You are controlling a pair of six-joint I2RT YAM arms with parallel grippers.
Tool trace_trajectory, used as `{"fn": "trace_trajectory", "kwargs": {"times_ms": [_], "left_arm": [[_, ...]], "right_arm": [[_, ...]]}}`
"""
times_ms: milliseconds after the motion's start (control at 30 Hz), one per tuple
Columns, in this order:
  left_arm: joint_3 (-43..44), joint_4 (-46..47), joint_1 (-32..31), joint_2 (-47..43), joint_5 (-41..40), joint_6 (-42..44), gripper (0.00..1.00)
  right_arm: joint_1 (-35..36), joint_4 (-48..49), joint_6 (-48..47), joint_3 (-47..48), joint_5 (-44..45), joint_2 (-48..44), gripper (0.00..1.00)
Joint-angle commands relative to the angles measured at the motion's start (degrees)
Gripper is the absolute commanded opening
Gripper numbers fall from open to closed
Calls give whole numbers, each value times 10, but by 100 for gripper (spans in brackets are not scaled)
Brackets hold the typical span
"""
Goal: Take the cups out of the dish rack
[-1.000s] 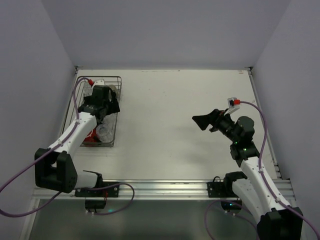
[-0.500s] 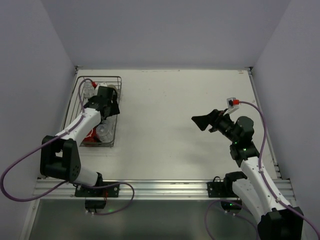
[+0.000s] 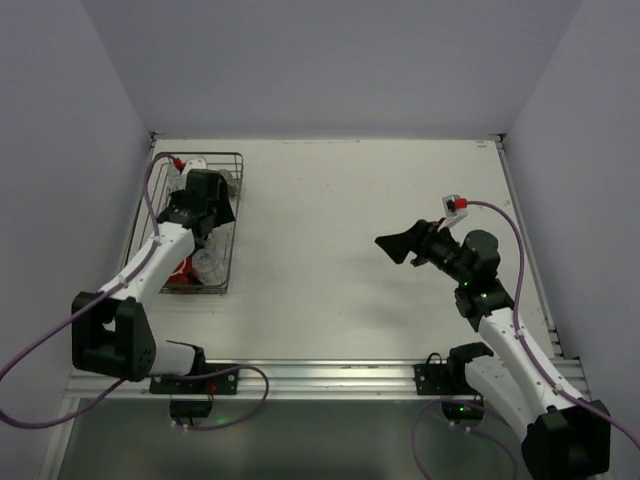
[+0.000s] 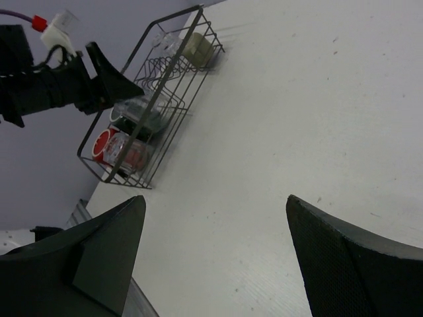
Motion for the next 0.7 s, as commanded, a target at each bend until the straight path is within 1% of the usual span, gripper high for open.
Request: {"fn": "trace_trajectory", "kwargs": {"times_ms": [0, 67, 133, 167, 200, 233, 267, 300, 333, 367, 400, 433, 467, 500, 533, 567, 633, 667], "left_arm": [[43, 46, -1, -102, 29, -1, 42], [58, 43, -1, -149, 46, 6, 40], [64, 34, -1, -179, 55, 6, 38], [63, 34, -1, -209, 67, 1, 37], [60, 35, -1, -221, 86, -5, 37], [54, 39, -1, -247, 143, -12, 37], [32, 48, -1, -259, 180, -33, 37], [13, 65, -1, -272, 218, -47, 37], [-8, 110, -1, -298, 306, -64, 36], [-29, 136, -1, -308, 349, -103, 36], [-74, 195, -1, -317, 384, -126, 35], [-96, 229, -1, -333, 450, -175, 34], [-117, 273, -2, -339, 478, -197, 33], [-150, 306, -2, -343, 499, -219, 33], [-164, 360, -2, -350, 529, -239, 32], [-177, 385, -3, -351, 543, -275, 32], [-201, 443, -3, -349, 572, -303, 31], [-207, 456, -4, -348, 581, -323, 31]], "right_arm": [[28, 35, 8, 33, -9, 30, 89], [42, 46, 20, 37, -13, 41, 89], [64, 74, 49, 41, -16, 52, 89], [79, 86, 78, 42, -19, 57, 87], [87, 122, 94, 45, -29, 62, 86], [96, 145, 113, 46, -31, 75, 85], [120, 184, 141, 48, -34, 83, 84], [132, 203, 152, 56, -34, 92, 83], [146, 222, 163, 62, -31, 100, 82], [173, 257, 181, 67, -29, 119, 82], [184, 272, 188, 79, -27, 128, 81], [197, 289, 195, 84, -23, 139, 81], [218, 319, 207, 94, -19, 156, 80], [227, 329, 209, 100, -15, 164, 80], [235, 336, 209, 106, -11, 172, 80], [248, 340, 209, 113, -6, 180, 80], [256, 350, 206, 128, 2, 199, 80], [258, 351, 204, 131, 8, 205, 80]]}}
